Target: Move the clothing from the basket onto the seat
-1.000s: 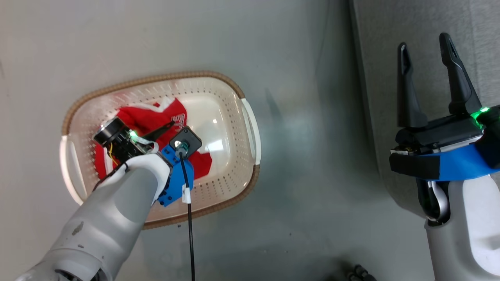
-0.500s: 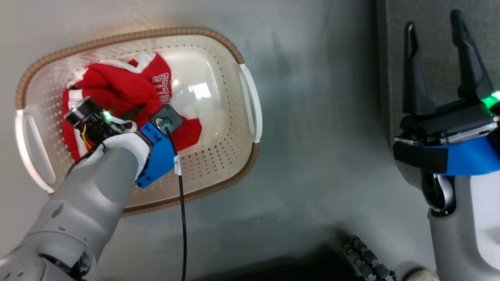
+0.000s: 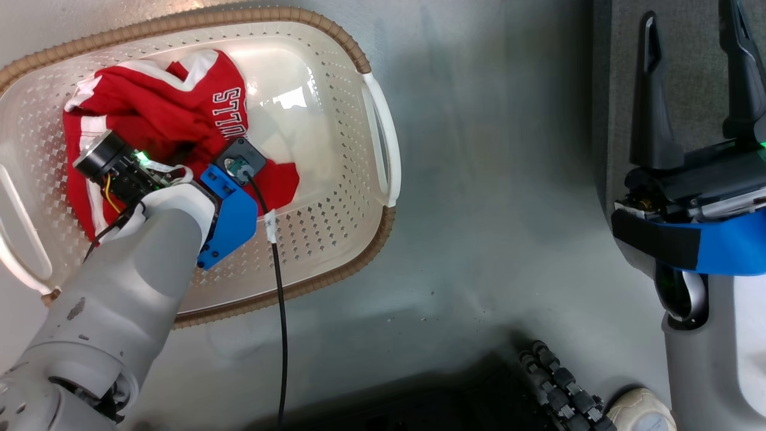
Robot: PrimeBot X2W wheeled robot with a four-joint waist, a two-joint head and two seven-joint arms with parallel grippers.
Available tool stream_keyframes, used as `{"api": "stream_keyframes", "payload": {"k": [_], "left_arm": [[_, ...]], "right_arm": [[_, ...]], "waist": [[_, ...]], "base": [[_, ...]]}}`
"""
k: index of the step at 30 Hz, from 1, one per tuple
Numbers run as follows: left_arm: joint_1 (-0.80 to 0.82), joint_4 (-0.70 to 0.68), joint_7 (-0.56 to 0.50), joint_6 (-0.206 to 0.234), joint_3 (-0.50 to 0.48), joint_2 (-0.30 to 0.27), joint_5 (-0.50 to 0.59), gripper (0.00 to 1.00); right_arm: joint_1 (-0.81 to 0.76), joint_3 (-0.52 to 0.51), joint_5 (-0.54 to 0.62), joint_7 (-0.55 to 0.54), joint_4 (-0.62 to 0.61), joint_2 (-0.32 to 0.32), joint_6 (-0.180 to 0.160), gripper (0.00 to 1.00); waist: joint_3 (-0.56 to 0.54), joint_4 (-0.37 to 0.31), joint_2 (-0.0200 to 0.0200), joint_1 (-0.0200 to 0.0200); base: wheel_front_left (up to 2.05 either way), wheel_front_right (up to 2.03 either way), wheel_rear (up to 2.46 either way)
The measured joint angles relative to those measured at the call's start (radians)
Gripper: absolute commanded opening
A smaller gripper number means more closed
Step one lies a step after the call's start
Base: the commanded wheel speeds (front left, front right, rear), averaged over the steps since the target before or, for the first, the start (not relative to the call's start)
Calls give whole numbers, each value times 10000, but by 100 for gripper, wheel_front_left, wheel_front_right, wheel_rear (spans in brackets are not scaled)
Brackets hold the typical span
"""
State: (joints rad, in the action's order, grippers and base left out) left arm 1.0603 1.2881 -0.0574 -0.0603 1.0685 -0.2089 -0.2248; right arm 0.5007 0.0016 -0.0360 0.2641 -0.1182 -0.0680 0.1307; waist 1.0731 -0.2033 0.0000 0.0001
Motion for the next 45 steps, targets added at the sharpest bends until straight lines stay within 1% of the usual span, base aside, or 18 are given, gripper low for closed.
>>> {"api": "stream_keyframes", "payload": {"k": [1,5,10,17,25,29,34,36,40,43,45], "left_arm": [[19,0,-31,25,-4,40,-40,0],[29,8,-144,38,77,157,-40,0],[14,15,-82,67,138,564,-104,0],[-102,-146,861,65,161,1197,-305,0],[-574,-426,2510,8,-171,1429,-886,0],[-753,-725,2982,12,-240,1484,-1051,0],[-983,-1605,3166,104,-504,1519,-1264,0],[-1074,-2351,3179,219,-740,1482,-1327,0],[-1430,-3668,3191,374,-1151,1154,-1254,0],[-1733,-4477,3193,435,-1515,874,-1237,0],[-1978,-4938,3195,426,-1785,800,-1267,0]], "right_arm": [[16,-17,4,0,-13,6,0,100],[29,-65,33,0,-25,29,0,100],[27,-136,73,0,59,54,0,100],[-81,-301,86,0,201,21,0,100],[-343,-251,86,0,539,-123,0,100],[-549,-245,84,0,721,-217,0,100],[-844,-305,88,0,936,-353,0,100],[-984,-314,88,0,1005,-399,0,100],[-1317,-347,84,0,1191,-443,0,100],[-1580,-349,77,0,1312,-447,0,100],[-1746,-328,77,0,1388,-439,0,100]], "waist": [[-1,1,0,0],[-50,10,0,-1],[-274,89,0,-1],[-943,356,0,-1],[-2135,771,0,-1],[-2841,959,0,-1],[-3768,1195,0,-2],[-4150,1288,0,-2],[-4952,1463,0,-2],[-5560,1578,1,-3],[-5960,1639,0,-3]], "base": [[0,0,0],[0,0,0],[0,0,0],[0,0,0],[0,0,0],[0,0,0],[0,0,0],[0,0,0],[0,0,0],[0,0,0],[0,0,0]]}}
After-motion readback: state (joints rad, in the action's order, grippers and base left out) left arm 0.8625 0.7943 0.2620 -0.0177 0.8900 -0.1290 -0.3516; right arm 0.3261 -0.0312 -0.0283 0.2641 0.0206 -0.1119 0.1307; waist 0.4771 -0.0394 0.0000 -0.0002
